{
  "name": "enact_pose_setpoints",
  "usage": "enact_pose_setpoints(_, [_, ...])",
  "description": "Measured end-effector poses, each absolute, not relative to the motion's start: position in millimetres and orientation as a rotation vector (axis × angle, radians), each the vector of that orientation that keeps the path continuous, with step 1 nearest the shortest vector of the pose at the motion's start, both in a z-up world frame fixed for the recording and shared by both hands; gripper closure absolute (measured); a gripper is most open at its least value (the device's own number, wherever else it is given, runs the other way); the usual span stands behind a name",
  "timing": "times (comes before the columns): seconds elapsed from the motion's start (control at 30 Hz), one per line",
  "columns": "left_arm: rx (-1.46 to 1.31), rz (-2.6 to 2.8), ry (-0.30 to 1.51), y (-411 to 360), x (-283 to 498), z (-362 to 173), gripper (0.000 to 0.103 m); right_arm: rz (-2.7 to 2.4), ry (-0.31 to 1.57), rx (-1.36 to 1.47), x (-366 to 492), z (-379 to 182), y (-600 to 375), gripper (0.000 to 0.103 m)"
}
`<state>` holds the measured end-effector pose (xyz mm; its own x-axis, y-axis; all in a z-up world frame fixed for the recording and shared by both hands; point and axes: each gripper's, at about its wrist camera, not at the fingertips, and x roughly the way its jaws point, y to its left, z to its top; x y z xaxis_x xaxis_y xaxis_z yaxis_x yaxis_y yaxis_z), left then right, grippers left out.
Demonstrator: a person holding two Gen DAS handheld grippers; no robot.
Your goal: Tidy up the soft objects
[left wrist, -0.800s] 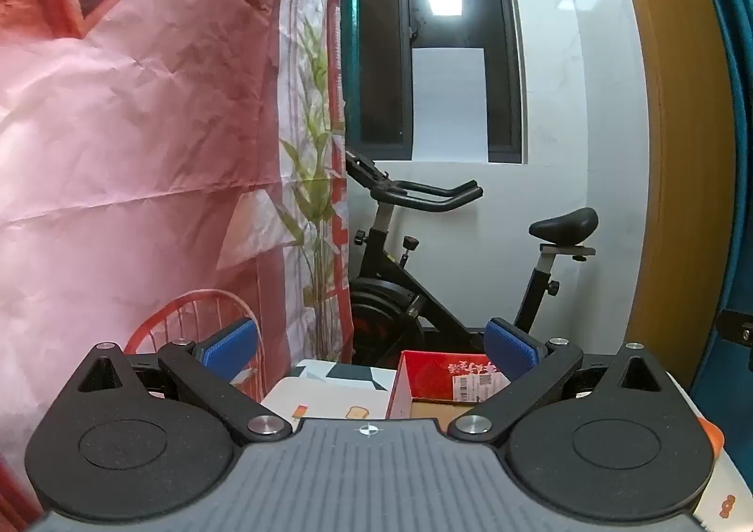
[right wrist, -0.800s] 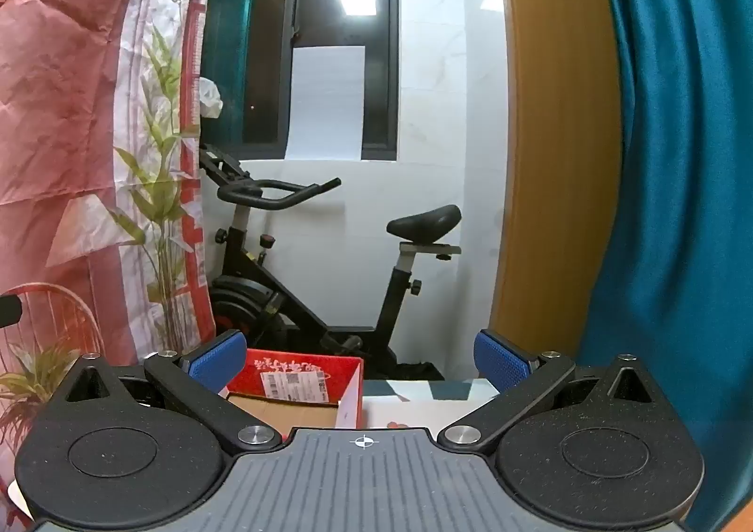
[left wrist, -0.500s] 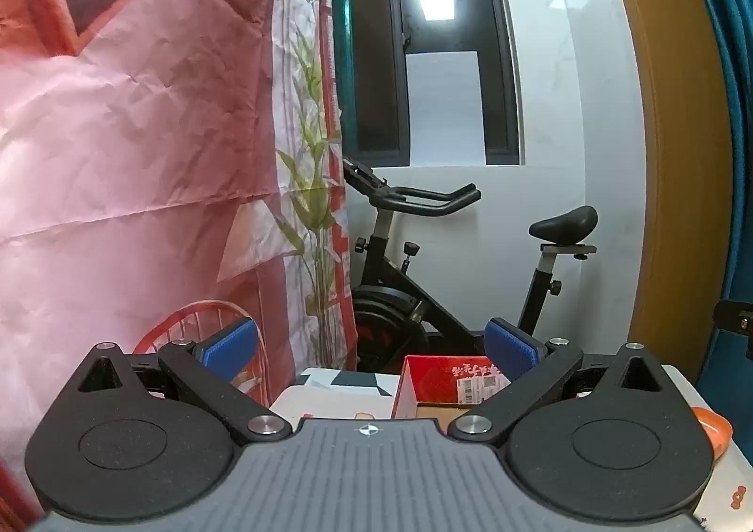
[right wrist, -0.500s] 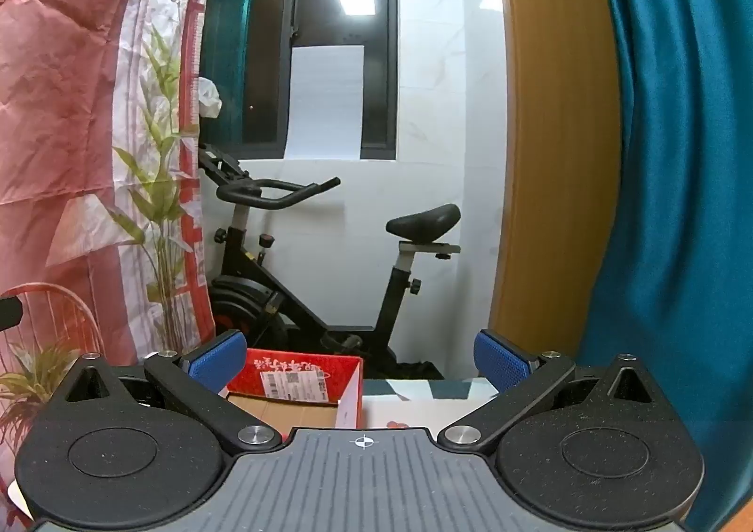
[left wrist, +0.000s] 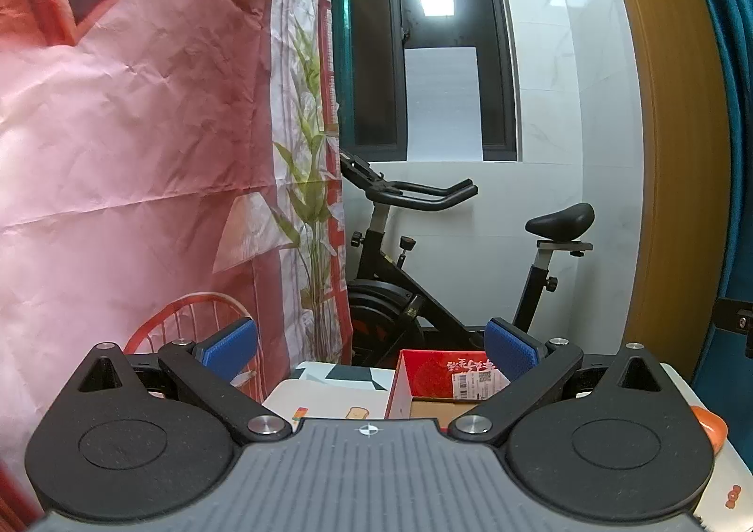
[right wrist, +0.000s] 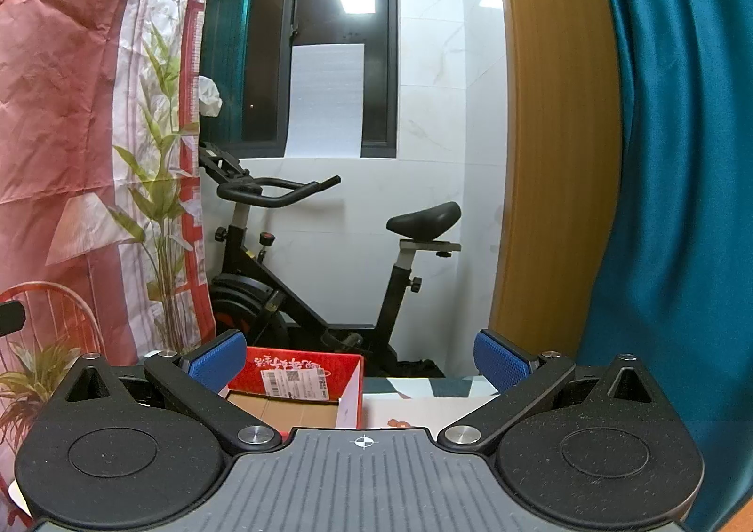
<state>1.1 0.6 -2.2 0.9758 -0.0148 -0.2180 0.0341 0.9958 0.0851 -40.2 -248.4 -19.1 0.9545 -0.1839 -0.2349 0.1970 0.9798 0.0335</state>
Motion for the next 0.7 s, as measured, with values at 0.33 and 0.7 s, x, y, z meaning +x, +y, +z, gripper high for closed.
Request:
enact_pose_setpoints(0.33, [0.085, -0.025, 0.227, -0.4, 2.2, -3.8, 0.000, -0.193, 0.234, 0.059, -40.2, -19.0, -248.3, 0.000])
enact_pose_setpoints(0.7, [0.087, -0.027, 0.227, -1.1, 2.1, -4.7, 0.000, -0.193, 0.235, 0.058, -39.8, -18.8, -248.3, 0.000])
